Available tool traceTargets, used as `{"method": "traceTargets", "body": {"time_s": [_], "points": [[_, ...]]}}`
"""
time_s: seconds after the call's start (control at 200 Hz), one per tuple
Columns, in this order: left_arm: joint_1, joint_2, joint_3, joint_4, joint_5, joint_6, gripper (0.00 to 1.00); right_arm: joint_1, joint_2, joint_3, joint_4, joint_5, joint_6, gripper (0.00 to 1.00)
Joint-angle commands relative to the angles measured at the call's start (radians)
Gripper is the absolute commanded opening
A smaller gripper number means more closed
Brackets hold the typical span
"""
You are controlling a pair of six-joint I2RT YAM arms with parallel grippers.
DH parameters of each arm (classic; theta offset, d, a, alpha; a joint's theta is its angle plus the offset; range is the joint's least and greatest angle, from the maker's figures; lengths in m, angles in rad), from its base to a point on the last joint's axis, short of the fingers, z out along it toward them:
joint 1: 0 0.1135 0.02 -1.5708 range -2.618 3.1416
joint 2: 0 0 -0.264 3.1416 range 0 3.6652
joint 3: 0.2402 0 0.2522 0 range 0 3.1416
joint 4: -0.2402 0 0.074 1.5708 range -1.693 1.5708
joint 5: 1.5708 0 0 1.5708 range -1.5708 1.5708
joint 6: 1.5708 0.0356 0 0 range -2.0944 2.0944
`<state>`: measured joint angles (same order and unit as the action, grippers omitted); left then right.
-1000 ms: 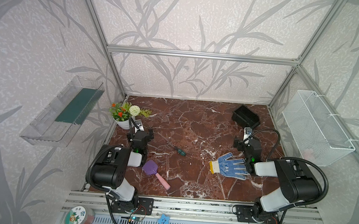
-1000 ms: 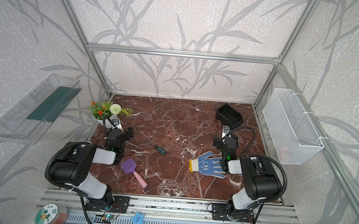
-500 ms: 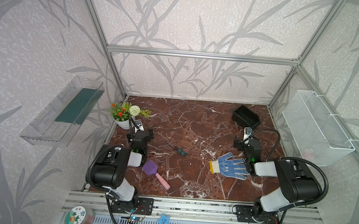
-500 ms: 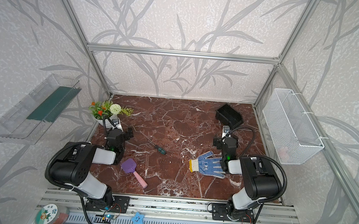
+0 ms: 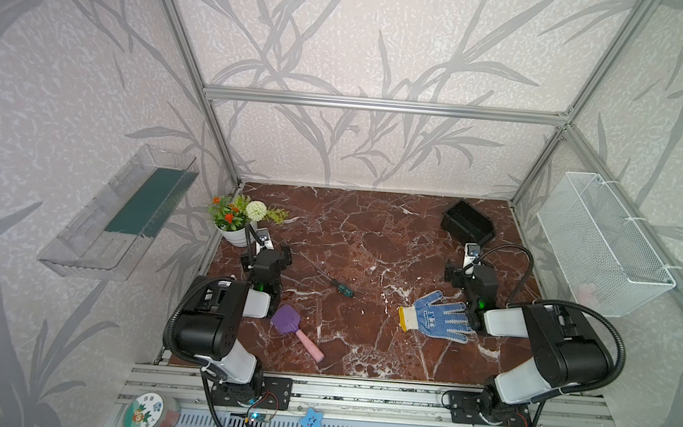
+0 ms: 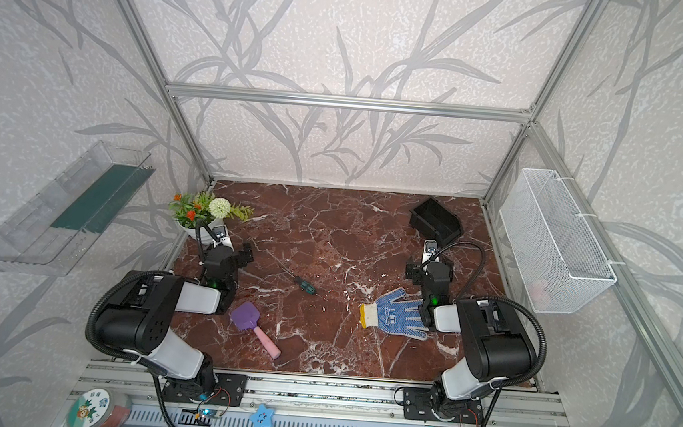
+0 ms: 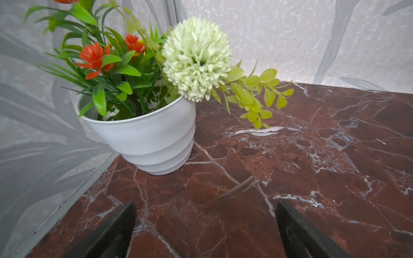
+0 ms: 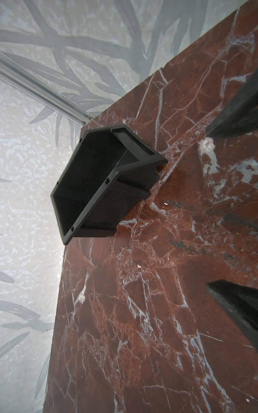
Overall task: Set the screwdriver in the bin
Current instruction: 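Raise both arms from rest and move them toward the black bin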
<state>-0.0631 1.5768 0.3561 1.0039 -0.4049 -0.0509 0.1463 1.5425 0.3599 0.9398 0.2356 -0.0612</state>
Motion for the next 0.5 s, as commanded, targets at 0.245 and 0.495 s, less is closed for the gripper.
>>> {"method": "traceTargets", "body": {"time_s": [0.245, 0.495], "points": [[-0.025, -0.031, -0.065, 0.135, -0.032, 0.06, 0.99, 0.007, -0.491, 0.238, -0.761, -0.05, 0.12, 0.99], [-0.244, -0.455, 0.208, -0.571, -0.204, 0.108, 0.99, -0.001, -0.495, 0.096, -0.47, -0.107, 0.381, 0.99]]}}
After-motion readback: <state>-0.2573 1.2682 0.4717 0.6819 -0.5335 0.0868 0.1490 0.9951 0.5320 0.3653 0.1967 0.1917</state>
